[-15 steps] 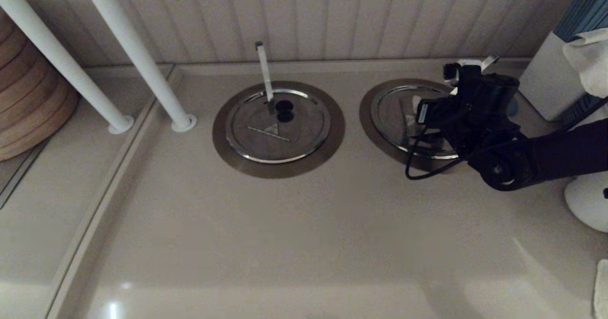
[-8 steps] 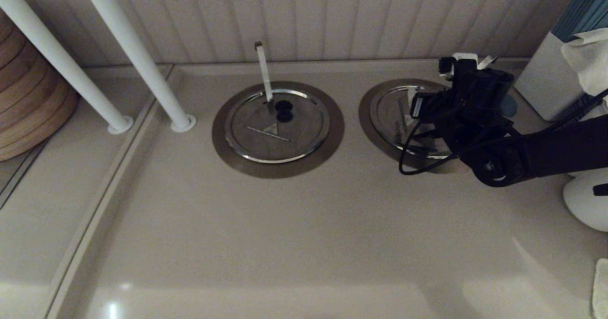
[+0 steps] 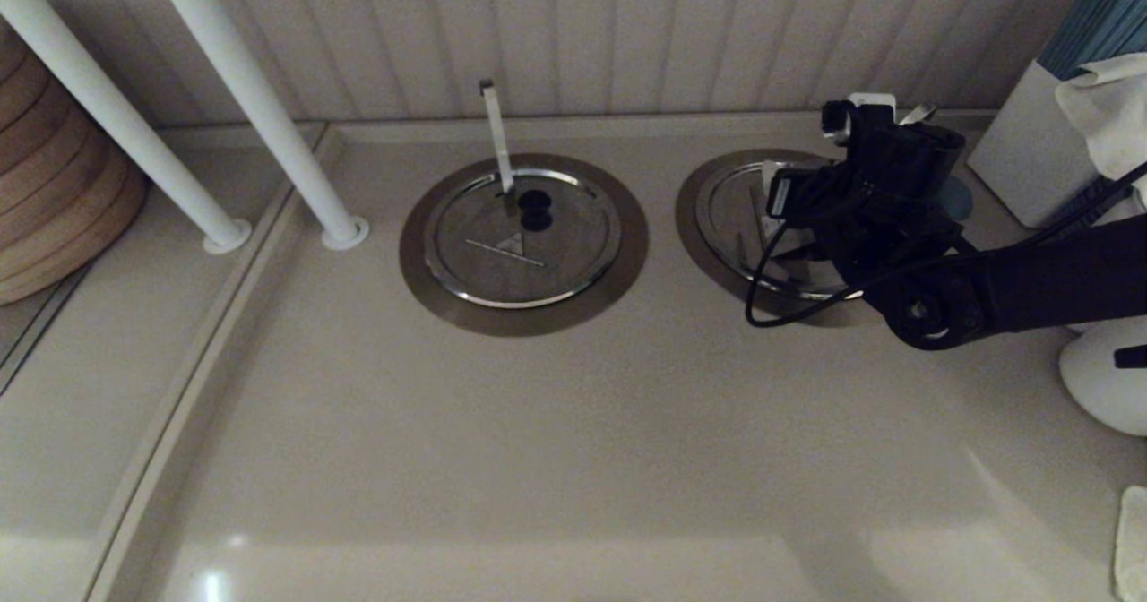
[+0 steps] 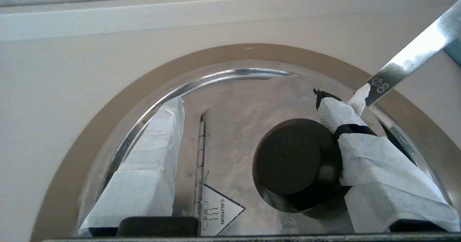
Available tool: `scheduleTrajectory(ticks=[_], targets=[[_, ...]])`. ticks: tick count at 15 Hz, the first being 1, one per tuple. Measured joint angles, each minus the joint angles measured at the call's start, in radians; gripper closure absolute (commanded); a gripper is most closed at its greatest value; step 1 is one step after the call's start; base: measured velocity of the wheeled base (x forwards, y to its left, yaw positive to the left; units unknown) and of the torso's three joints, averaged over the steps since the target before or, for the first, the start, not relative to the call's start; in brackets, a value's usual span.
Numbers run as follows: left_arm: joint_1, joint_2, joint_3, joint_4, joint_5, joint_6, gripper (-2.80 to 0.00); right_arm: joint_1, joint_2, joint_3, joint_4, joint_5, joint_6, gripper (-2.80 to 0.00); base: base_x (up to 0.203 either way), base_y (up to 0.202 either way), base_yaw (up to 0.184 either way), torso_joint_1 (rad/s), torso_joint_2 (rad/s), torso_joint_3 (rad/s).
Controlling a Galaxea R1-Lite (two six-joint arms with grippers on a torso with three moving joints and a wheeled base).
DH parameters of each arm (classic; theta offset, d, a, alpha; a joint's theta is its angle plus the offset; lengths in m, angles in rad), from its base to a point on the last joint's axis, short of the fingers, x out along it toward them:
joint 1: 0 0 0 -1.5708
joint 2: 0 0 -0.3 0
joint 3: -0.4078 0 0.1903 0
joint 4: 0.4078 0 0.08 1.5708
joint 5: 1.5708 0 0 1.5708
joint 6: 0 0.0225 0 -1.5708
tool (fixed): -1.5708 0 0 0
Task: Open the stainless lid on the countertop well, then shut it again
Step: Open the lid
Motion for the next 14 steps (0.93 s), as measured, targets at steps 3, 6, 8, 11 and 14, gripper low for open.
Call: scheduleTrajectory(ticks=[3,6,8,11,14], targets=[[0.0,0.0,0.0,0.0,0.0,0.0,0.0,0.013,0.005,-0.009,-0.001,0.0,0.0,-2.8,0.0,0.0,0.0,0.0,0.0,0.0],[0.0,0.0,0.0,0.0,0.0,0.0,0.0,0.029,0.015,-0.026,-0.003,-0.002,-0.001,-2.8,0.0,0.0,0.0,0.0,0.0,0.0],[0.0,0.0,0.0,0.0,0.0,0.0,0.0,0.042,0.017,-0.031,-0.01,-0.001,0.0,-2.8,0.0,0.0,0.0,0.001,0.0,0.022],[0.0,0.0,0.0,0.0,0.0,0.0,0.0,0.06,0.019,-0.032,-0.011,0.0,0.0,-2.8,0.0,0.0,0.0,0.0,0.0,0.0],[0.0,0.0,0.0,0.0,0.0,0.0,0.0,0.069,0.02,-0.032,-0.011,0.001,0.001,-2.8,0.0,0.0,0.0,0.0,0.0,0.0]])
